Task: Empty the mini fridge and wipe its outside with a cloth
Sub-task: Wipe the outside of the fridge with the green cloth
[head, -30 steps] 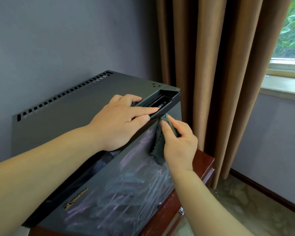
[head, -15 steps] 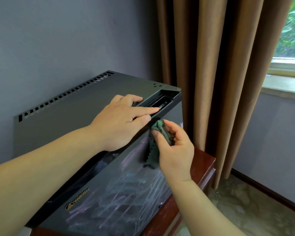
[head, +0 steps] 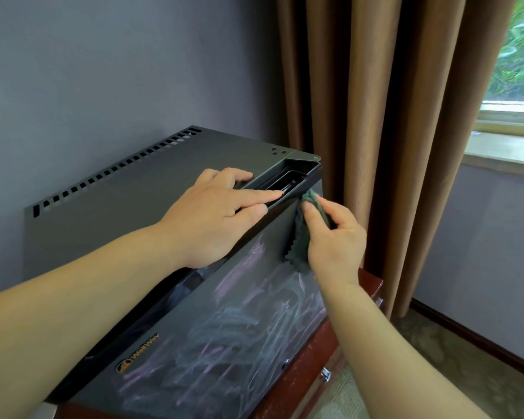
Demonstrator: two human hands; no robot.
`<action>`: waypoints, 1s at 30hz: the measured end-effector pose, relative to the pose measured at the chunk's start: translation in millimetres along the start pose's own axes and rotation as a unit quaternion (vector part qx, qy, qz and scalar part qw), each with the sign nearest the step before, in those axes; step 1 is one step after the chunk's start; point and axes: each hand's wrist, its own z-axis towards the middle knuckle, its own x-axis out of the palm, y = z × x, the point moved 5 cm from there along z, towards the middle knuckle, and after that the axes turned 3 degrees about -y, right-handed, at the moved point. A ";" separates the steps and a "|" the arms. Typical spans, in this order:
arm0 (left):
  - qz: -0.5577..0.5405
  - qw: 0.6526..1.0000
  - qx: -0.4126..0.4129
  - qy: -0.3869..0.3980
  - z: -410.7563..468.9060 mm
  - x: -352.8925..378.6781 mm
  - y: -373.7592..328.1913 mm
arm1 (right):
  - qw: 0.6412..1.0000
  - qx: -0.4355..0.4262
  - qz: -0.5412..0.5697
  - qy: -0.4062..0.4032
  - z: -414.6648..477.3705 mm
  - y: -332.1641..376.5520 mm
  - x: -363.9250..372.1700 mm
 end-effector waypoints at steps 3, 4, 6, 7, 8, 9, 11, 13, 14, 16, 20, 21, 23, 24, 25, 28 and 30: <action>0.003 1.000 0.004 -0.005 0.4 0.1 -0.1 | 0.998 -0.034 -0.034 0.036 -17.6 1.9 2.2; 0.003 1.000 0.004 -0.006 0.5 0.0 -0.2 | 0.996 -0.048 -0.045 0.054 -25.3 2.0 3.0; 0.004 1.000 0.005 -0.006 0.8 -0.2 0.2 | 0.995 -0.064 -0.059 0.052 -19.9 -1.0 1.7; 0.005 1.000 0.005 -0.005 1.1 -0.2 0.4 | 0.996 -0.053 -0.060 0.028 -6.9 -3.9 -0.2; 0.005 1.000 0.006 -0.004 1.2 0.0 0.4 | 0.998 -0.031 -0.054 0.004 7.1 -4.9 -2.7; 0.005 1.000 0.006 -0.004 1.3 0.2 0.6 | 0.999 -0.008 -0.042 -0.013 19.4 -4.4 -4.4; 0.009 1.000 0.007 -0.007 1.6 0.8 1.5 | 0.999 0.006 -0.026 -0.028 26.1 -0.7 -3.8; 0.007 1.000 0.008 -0.008 1.8 1.1 2.4 | 0.998 -0.018 -0.051 -0.017 7.5 2.2 0.3; 0.003 1.000 0.007 -0.007 1.8 1.0 2.8 | 0.998 -0.029 -0.063 0.002 -7.8 2.2 3.0; 0.001 1.000 0.008 -0.007 1.5 0.5 2.6 | 0.996 -0.037 -0.060 0.046 -33.4 0.6 5.9; -0.006 1.000 0.009 -0.006 1.3 0.2 1.1 | 0.999 -0.004 -0.033 0.030 -18.1 -2.1 1.6; -0.012 1.000 0.009 -0.010 1.1 -0.3 1.4 | 0.999 0.004 -0.027 0.019 -14.7 -1.3 1.2; -0.027 0.999 0.013 -0.020 -0.5 -2.0 1.7 | 1.000 0.000 -0.019 0.016 -25.8 3.6 6.3; -0.034 0.999 0.017 -0.025 -2.3 -3.6 1.6 | 0.999 -0.016 -0.020 0.026 -39.0 6.0 10.0; -0.036 0.999 0.024 -0.027 -4.7 -6.1 1.8 | 0.998 -0.036 -0.021 0.039 -53.8 8.0 13.5; -0.015 0.999 0.045 -0.009 -19.5 -11.5 4.8 | 0.994 -0.079 -0.025 0.067 -76.7 8.8 17.0; -0.011 0.999 0.046 0.014 -34.3 -14.4 12.4 | 0.996 -0.066 -0.021 0.062 -66.1 7.7 14.9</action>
